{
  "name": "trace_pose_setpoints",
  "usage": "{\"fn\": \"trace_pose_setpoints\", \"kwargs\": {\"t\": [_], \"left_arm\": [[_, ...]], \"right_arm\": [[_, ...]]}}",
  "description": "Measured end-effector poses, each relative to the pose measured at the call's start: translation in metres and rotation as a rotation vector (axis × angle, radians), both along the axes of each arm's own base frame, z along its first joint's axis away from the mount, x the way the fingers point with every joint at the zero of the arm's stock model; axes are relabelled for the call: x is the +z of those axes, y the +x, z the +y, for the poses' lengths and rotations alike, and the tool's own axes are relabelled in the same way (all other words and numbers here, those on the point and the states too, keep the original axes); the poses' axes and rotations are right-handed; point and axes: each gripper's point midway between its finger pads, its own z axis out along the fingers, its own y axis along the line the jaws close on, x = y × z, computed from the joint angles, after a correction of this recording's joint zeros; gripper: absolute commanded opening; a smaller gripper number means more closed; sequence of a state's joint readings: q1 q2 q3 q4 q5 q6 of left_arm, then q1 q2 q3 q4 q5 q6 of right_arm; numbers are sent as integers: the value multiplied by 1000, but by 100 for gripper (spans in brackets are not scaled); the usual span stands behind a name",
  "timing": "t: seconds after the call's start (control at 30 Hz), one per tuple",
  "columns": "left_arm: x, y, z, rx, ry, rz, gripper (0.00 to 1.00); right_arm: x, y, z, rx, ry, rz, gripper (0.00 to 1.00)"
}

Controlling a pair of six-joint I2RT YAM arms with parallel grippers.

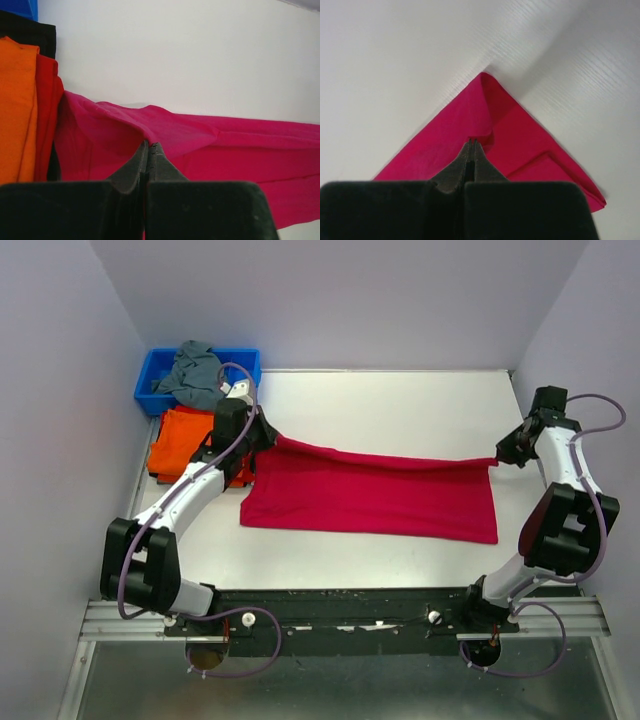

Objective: Fold and stack the t-shirts
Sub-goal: Fold the other side of the tshirt into a rectangle

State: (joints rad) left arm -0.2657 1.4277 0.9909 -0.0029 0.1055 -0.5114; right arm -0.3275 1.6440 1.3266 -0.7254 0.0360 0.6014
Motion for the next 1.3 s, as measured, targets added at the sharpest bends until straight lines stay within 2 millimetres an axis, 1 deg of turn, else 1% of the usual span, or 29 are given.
{"fn": "trace_pose_setpoints", "kwargs": {"t": [0.13, 0.3, 0.43, 0.63, 0.8, 0.9, 0.93, 1.0, 1.03, 1.07, 1.13, 1.17, 1.23, 1.3], "left_arm": [[-2, -9, -3, 1, 9, -1, 0], [-13, -23, -4, 6, 27, 23, 0], [-33, -40, 2, 32, 58, 75, 0], [-64, -68, 13, 64, 93, 157, 0], [-98, -90, 21, 78, 108, 243, 0], [-113, -100, 24, 84, 113, 282, 0], [-116, -103, 24, 87, 111, 290, 0], [-122, -109, 26, 90, 109, 302, 0], [-124, -112, 27, 91, 109, 307, 0], [-125, -114, 28, 93, 109, 310, 5], [-125, -116, 29, 95, 105, 309, 42], [-124, -117, 29, 96, 101, 307, 50], [-122, -118, 28, 97, 94, 305, 61], [-118, -120, 29, 101, 85, 302, 63]], "right_arm": [[-5, -8, 3, -2, 2, 6, 1], [-13, -22, 7, -8, 5, 20, 1], [-23, -29, 8, -14, 5, 34, 1], [-46, -43, 11, -23, 12, 75, 1], [-66, -58, 11, -59, 7, 119, 4], [-70, -63, 8, -84, -6, 135, 6], [-70, -63, 6, -90, -11, 134, 10], [-68, -62, 4, -101, -23, 124, 21], [-67, -61, 3, -106, -26, 120, 35], [-66, -61, 2, -108, -31, 118, 41], [-66, -61, 1, -121, -37, 119, 42], [-66, -62, -1, -124, -42, 119, 41], [-63, -62, -2, -130, -53, 110, 40], [-54, -62, -3, -127, -64, 79, 37]]}}
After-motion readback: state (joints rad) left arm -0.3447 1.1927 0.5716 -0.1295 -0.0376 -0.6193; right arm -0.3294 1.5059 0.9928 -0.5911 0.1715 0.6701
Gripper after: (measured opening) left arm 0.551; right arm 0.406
